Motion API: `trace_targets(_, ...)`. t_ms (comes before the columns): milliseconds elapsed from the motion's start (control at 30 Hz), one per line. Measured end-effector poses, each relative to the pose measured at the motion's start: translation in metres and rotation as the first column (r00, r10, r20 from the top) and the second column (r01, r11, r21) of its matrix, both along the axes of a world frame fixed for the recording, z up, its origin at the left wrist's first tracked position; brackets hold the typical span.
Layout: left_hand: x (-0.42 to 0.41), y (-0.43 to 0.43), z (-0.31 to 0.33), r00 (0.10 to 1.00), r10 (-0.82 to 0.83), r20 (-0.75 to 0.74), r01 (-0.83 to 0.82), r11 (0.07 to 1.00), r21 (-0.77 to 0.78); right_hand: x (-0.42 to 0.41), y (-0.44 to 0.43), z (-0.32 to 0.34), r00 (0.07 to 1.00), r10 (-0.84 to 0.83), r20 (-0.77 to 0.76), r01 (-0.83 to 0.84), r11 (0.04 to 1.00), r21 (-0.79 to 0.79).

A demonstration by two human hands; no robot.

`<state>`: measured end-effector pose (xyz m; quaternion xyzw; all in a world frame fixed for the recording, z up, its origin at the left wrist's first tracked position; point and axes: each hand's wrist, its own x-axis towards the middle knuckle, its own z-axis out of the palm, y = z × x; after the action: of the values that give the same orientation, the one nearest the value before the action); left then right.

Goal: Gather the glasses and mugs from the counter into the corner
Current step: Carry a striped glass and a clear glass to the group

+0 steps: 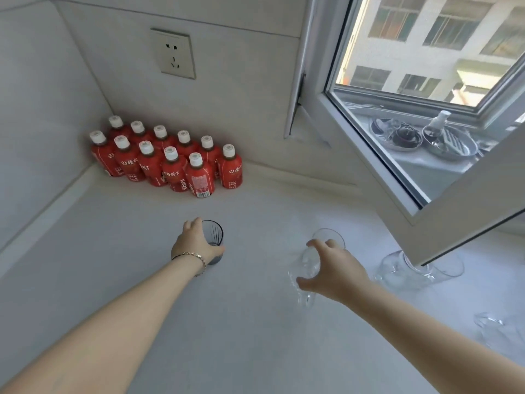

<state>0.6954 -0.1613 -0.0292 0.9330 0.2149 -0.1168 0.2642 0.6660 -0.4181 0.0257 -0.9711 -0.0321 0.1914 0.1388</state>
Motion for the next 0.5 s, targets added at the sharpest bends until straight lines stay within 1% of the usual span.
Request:
trace_targets(100,-0.024,-0.008,-0.002,1.0,-0.012,0.026,0.011,1.0,0.01,-0.002,0.006,0.002,0.999,0.04,0.006,-0.04,0.999,0.009)
trace_targets(233,-0.083,-0.013,0.001,0.998,-0.013,0.062,0.014,1.0,-0.008,-0.02,0.016,0.007,0.992,0.13,0.008,-0.13,0.992,0.002)
trace_targets(367,-0.165,-0.02,0.02,0.994,0.07,0.09,-0.064,0.996,-0.067,-0.057,0.026,0.013,0.965,0.261,0.006,-0.261,0.965,0.016)
trace_targets(500,-0.263,-0.027,0.045,0.974,0.194,0.119,-0.184,0.979,-0.09,-0.112,0.042,0.022,0.899,0.437,0.022,-0.437,0.898,0.04)
